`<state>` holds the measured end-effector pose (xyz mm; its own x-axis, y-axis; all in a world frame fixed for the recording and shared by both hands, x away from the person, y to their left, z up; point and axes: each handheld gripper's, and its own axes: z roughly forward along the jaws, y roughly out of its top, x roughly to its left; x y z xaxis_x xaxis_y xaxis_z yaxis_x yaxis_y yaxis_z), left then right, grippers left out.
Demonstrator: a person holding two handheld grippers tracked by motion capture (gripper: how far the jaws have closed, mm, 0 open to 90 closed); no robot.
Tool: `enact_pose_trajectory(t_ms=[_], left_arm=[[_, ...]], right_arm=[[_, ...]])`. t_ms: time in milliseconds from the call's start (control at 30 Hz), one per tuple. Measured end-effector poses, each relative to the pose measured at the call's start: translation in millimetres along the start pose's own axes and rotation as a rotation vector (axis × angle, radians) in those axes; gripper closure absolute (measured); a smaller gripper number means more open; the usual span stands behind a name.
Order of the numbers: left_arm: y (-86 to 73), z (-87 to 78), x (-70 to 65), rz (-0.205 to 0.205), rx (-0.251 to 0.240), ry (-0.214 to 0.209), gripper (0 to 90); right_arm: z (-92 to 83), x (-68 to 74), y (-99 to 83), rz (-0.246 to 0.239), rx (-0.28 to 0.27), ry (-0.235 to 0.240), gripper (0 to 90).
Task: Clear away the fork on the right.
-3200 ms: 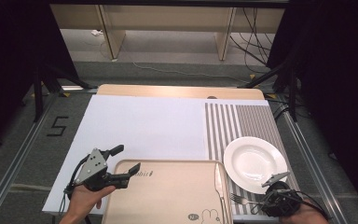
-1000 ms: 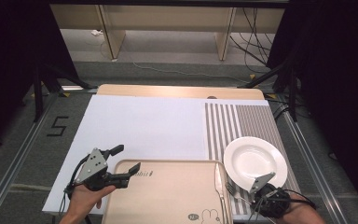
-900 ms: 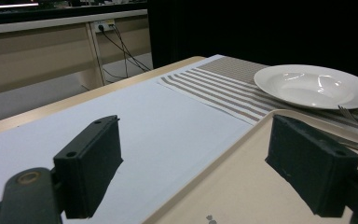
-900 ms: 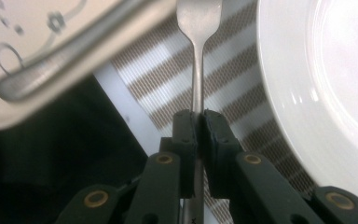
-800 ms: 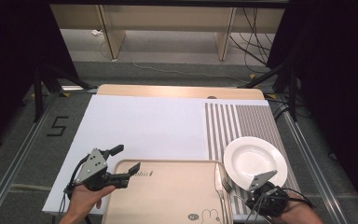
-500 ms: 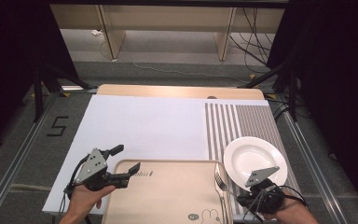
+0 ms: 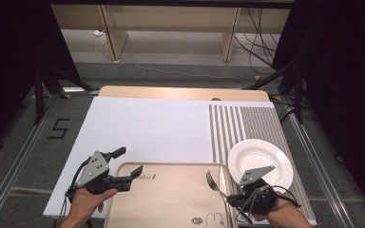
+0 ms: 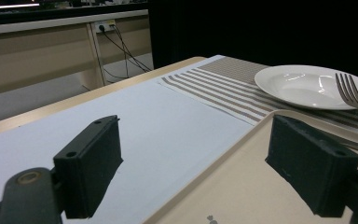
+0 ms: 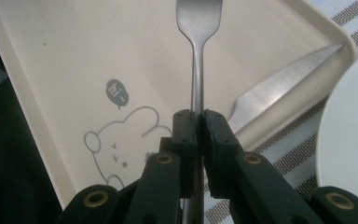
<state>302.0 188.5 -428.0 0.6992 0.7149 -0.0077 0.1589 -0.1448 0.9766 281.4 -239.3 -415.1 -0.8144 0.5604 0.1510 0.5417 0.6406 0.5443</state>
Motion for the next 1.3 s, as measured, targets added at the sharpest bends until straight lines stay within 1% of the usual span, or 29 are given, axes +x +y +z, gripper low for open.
enact_pose_trajectory(t_ms=[67,100,133,167,233,267,300,433,467,533,567,600,700,833,867,1033,1067,1100,1167,1233,1300], left_arm=[[0.2,-0.2,-0.2,-0.001,-0.002,0.000,16.9],[0.2,-0.3,-0.2,-0.002,-0.002,0.000,16.9],[0.3,-0.4,-0.1,-0.002,-0.003,0.000,16.9],[0.0,0.3,0.2,-0.007,-0.011,-0.004,16.9],[0.5,-1.0,0.8,-0.011,-0.005,-0.001,16.9],[0.6,-1.2,1.0,-0.014,-0.008,0.000,16.9],[0.6,-1.4,1.0,-0.014,-0.011,0.002,16.9],[0.7,-1.8,1.4,-0.017,-0.012,0.002,16.9],[0.8,-1.9,1.4,-0.017,-0.012,0.002,16.9],[0.9,-2.0,1.4,-0.019,-0.015,0.002,16.9],[0.7,-1.4,1.5,-0.023,-0.024,-0.002,16.9],[1.0,-2.1,1.5,-0.021,-0.017,0.003,16.9],[1.2,-2.3,1.4,-0.017,-0.016,0.003,16.9],[0.7,-1.3,1.5,-0.019,-0.024,-0.004,16.9],[1.1,-2.3,1.3,-0.017,-0.014,0.003,16.9],[1.1,-2.2,1.1,-0.017,-0.015,0.002,16.9],[0.7,-1.3,1.2,-0.019,-0.024,-0.004,16.9],[0.7,-1.4,1.2,-0.018,-0.023,-0.003,16.9],[1.0,-2.2,1.0,-0.016,-0.015,0.002,16.9],[1.0,-2.1,1.1,-0.017,-0.015,0.002,16.9],[0.7,-1.3,1.2,-0.018,-0.023,-0.004,16.9]], right_arm=[[2.8,3.0,3.1,0.003,-0.010,0.000,84.6],[3.0,4.0,5.0,-0.002,0.002,0.007,84.6],[4.9,5.5,5.9,-0.001,-0.007,0.004,84.6],[6.0,7.3,8.3,-0.007,0.001,0.008,84.6],[10.2,11.2,11.7,-0.009,-0.010,0.014,84.6],[10.9,13.0,14.0,-0.009,0.001,0.017,84.6],[13.2,14.8,15.8,-0.019,-0.001,0.016,84.6],[19.7,22.0,22.2,-0.026,0.021,0.028,84.6],[21.6,23.2,23.4,-0.033,0.019,0.029,84.6],[24.0,26.3,25.5,-0.027,0.027,0.035,84.6],[25.4,27.7,26.4,-0.028,0.029,0.035,84.6],[26.8,29.0,27.2,-0.027,0.034,0.034,84.6],[30.6,34.0,29.2,-0.002,0.057,0.025,84.6],[36.6,37.9,31.0,-0.001,0.067,0.041,84.6],[37.7,38.5,31.2,-0.003,0.067,0.040,84.5],[44.7,44.0,31.9,-0.007,0.091,0.053,84.6],[45.8,44.3,31.8,-0.010,0.091,0.058,84.6],[46.8,45.4,31.9,0.000,0.098,0.055,84.5],[48.7,45.8,31.9,-0.003,0.099,0.054,84.5],[51.5,46.4,31.9,-0.005,0.105,0.061,84.5],[53.3,47.9,31.9,0.007,0.119,0.057,84.5]])
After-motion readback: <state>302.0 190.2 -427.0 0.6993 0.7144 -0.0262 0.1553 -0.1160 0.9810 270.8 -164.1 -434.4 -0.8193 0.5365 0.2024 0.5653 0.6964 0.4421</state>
